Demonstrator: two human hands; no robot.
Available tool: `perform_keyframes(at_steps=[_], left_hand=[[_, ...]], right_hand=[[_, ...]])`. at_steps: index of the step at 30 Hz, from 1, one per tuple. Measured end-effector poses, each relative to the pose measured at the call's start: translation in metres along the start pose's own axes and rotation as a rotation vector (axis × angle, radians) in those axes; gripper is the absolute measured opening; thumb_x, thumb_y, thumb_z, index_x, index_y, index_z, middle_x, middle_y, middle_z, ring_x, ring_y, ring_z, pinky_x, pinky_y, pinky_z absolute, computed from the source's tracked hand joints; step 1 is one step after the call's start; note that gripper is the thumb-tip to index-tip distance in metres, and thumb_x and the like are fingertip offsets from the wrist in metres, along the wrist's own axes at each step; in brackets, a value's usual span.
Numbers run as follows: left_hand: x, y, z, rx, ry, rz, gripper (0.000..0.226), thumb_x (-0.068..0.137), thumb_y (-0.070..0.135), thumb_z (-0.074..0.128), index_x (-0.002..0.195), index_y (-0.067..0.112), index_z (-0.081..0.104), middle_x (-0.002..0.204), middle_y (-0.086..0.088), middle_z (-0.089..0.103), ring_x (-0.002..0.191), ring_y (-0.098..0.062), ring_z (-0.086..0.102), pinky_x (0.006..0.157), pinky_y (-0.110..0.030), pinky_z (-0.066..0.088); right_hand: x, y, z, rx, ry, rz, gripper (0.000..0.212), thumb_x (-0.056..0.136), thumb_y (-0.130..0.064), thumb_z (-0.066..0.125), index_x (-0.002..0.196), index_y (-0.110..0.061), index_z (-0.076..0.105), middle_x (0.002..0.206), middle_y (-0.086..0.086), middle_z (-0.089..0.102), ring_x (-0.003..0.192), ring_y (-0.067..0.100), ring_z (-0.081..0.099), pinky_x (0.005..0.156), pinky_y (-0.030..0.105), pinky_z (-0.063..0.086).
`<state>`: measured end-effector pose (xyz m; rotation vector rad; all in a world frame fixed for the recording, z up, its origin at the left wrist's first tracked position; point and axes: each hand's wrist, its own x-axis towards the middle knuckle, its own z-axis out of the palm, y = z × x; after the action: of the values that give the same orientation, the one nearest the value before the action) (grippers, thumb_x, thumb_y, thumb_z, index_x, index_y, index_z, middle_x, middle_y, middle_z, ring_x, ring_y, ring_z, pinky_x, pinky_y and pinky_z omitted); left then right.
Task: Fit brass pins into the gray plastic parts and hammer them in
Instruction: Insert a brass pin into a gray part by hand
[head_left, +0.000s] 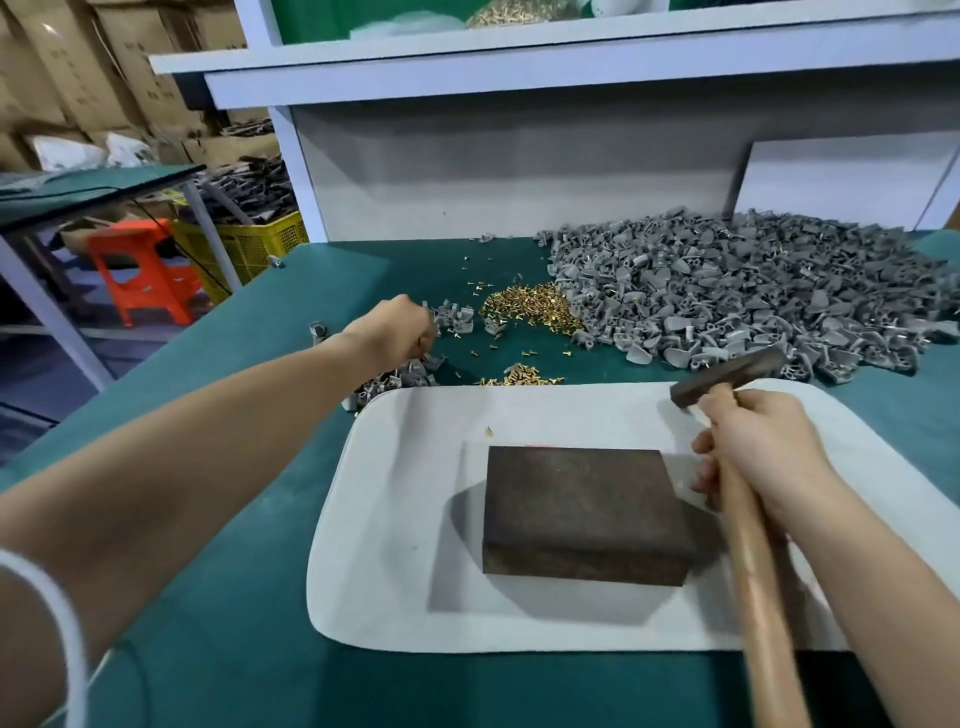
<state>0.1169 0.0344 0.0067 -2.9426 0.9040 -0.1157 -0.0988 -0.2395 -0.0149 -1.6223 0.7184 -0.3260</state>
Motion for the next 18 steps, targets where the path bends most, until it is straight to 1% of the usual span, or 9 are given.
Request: perform_keyframes(at_steps=[2, 4, 6, 8, 11, 13, 14, 16, 18], left_hand=[[-0.001, 0.001, -0.001, -0.007, 0.001, -0.006, 0.022, 0.081, -0.005, 0.052, 0.084, 0.008, 0.069, 0.085, -0.011, 0.069, 0.080, -0.031, 0.064, 0.067, -0.031, 0.051], [-0.002, 0.002, -0.002, -0.026, 0.005, -0.003, 0.021, 0.083, -0.005, 0.052, 0.086, 0.007, 0.069, 0.088, -0.012, 0.069, 0.083, -0.031, 0.065, 0.068, -0.031, 0.050], [-0.001, 0.001, -0.005, -0.055, 0.030, -0.006, 0.023, 0.084, -0.006, 0.050, 0.085, 0.007, 0.069, 0.088, -0.012, 0.069, 0.083, -0.032, 0.064, 0.071, -0.032, 0.050], [-0.002, 0.001, -0.011, -0.121, 0.104, -0.029, 0.025, 0.085, -0.008, 0.050, 0.084, 0.008, 0.069, 0.088, -0.010, 0.070, 0.083, -0.029, 0.064, 0.076, -0.035, 0.052], [-0.010, 0.014, -0.029, -0.300, 0.308, -0.081, 0.022, 0.085, -0.005, 0.054, 0.083, 0.006, 0.072, 0.084, -0.006, 0.072, 0.077, -0.021, 0.064, 0.079, -0.027, 0.050], [-0.024, 0.037, -0.043, -0.481, 0.448, -0.098, 0.014, 0.085, 0.001, 0.060, 0.081, 0.006, 0.073, 0.077, -0.003, 0.070, 0.065, -0.010, 0.060, 0.066, -0.013, 0.044], [-0.034, 0.054, -0.048, -0.599, 0.486, -0.089, 0.011, 0.084, 0.003, 0.063, 0.079, 0.008, 0.072, 0.072, -0.002, 0.069, 0.058, -0.003, 0.058, 0.061, -0.009, 0.043], [-0.056, 0.092, -0.049, -0.871, 0.491, -0.027, 0.013, 0.083, 0.003, 0.066, 0.076, 0.013, 0.069, 0.065, 0.001, 0.067, 0.051, 0.000, 0.058, 0.059, -0.011, 0.048], [-0.082, 0.130, -0.041, -1.058, 0.448, 0.053, 0.018, 0.084, 0.000, 0.065, 0.075, 0.016, 0.066, 0.064, 0.002, 0.066, 0.052, -0.005, 0.060, 0.059, -0.018, 0.051]], right_hand=[[0.003, 0.000, -0.011, -0.283, 0.143, -0.138, 0.027, 0.092, -0.026, 0.053, 0.075, -0.007, 0.062, 0.062, 0.014, 0.065, 0.045, 0.029, 0.060, 0.052, 0.039, 0.054], [0.006, 0.000, -0.018, -0.624, 0.266, -0.223, 0.031, 0.089, -0.034, 0.052, 0.077, -0.010, 0.067, 0.075, 0.016, 0.069, 0.071, 0.035, 0.063, 0.067, 0.036, 0.051], [0.008, 0.002, -0.022, -0.774, 0.308, -0.245, 0.029, 0.088, -0.036, 0.053, 0.082, -0.012, 0.069, 0.090, 0.022, 0.067, 0.084, 0.039, 0.056, 0.068, 0.035, 0.042], [0.012, 0.004, -0.024, -0.813, 0.295, -0.247, 0.028, 0.088, -0.033, 0.056, 0.091, -0.008, 0.069, 0.102, 0.025, 0.062, 0.093, 0.040, 0.055, 0.075, 0.038, 0.043], [0.014, 0.001, -0.026, -0.742, 0.337, -0.292, 0.031, 0.089, -0.028, 0.058, 0.103, -0.001, 0.061, 0.114, 0.026, 0.053, 0.104, 0.040, 0.051, 0.086, 0.041, 0.042], [0.008, -0.006, -0.021, -0.604, 0.346, -0.463, 0.022, 0.089, -0.026, 0.060, 0.099, -0.006, 0.062, 0.106, 0.020, 0.058, 0.094, 0.033, 0.056, 0.083, 0.038, 0.044], [0.002, -0.010, -0.017, -0.496, 0.283, -0.552, 0.017, 0.088, -0.027, 0.062, 0.093, -0.011, 0.062, 0.097, 0.015, 0.063, 0.082, 0.025, 0.059, 0.074, 0.034, 0.047], [-0.022, -0.017, -0.007, -0.243, 0.011, -0.649, 0.018, 0.081, -0.037, 0.067, 0.086, -0.021, 0.061, 0.078, 0.001, 0.066, 0.061, 0.015, 0.060, 0.055, 0.026, 0.049], [-0.044, -0.018, 0.002, -0.118, -0.243, -0.689, 0.033, 0.068, -0.048, 0.069, 0.095, -0.029, 0.062, 0.076, -0.004, 0.064, 0.060, 0.013, 0.061, 0.051, 0.026, 0.052]])
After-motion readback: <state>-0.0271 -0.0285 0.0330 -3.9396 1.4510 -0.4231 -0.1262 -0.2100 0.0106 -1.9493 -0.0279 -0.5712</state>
